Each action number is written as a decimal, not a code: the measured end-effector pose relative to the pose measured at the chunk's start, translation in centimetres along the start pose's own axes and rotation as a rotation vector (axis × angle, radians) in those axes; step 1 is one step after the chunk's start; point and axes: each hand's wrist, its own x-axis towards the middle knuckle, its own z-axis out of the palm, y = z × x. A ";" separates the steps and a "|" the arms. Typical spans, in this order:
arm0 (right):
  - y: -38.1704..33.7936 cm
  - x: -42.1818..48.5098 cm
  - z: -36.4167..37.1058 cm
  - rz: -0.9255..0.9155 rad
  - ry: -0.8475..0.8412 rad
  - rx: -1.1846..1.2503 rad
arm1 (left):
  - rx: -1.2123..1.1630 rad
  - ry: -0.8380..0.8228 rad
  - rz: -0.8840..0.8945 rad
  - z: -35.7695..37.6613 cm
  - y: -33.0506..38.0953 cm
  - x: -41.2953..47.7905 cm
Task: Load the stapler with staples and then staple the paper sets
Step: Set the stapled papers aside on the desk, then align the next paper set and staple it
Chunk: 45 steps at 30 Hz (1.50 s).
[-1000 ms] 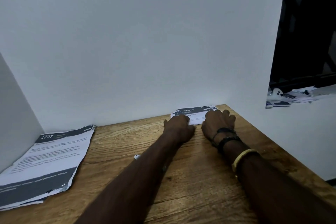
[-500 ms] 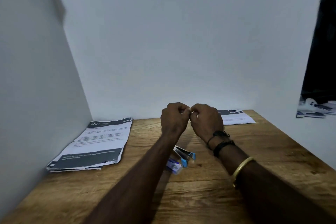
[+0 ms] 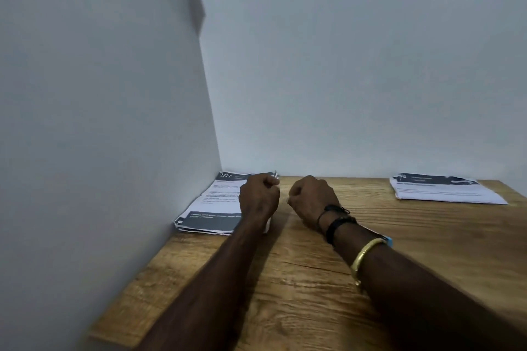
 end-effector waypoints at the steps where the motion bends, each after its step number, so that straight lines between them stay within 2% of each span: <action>1: -0.3 0.4 0.6 0.000 -0.021 -0.015 | 0.018 0.000 -0.020 -0.3 -0.6 0.4; 8: -1.8 2.7 4.0 0.049 -0.115 -0.067 | 0.000 0.036 -0.110 -0.2 -3.3 1.8; 17: -3.3 5.6 6.1 0.234 -0.067 0.049 | 0.006 0.023 -0.136 0.2 -4.6 2.6; 34: -3.0 7.5 7.3 0.325 0.028 0.108 | 0.012 -0.003 -0.151 0.1 -4.1 2.2; 40: -2.8 7.8 6.4 0.341 0.042 0.339 | -0.029 0.061 -0.079 -0.6 -3.5 1.9; 45: -1.2 7.0 4.9 0.299 0.172 0.460 | -0.060 0.115 -0.002 -0.6 -2.9 1.5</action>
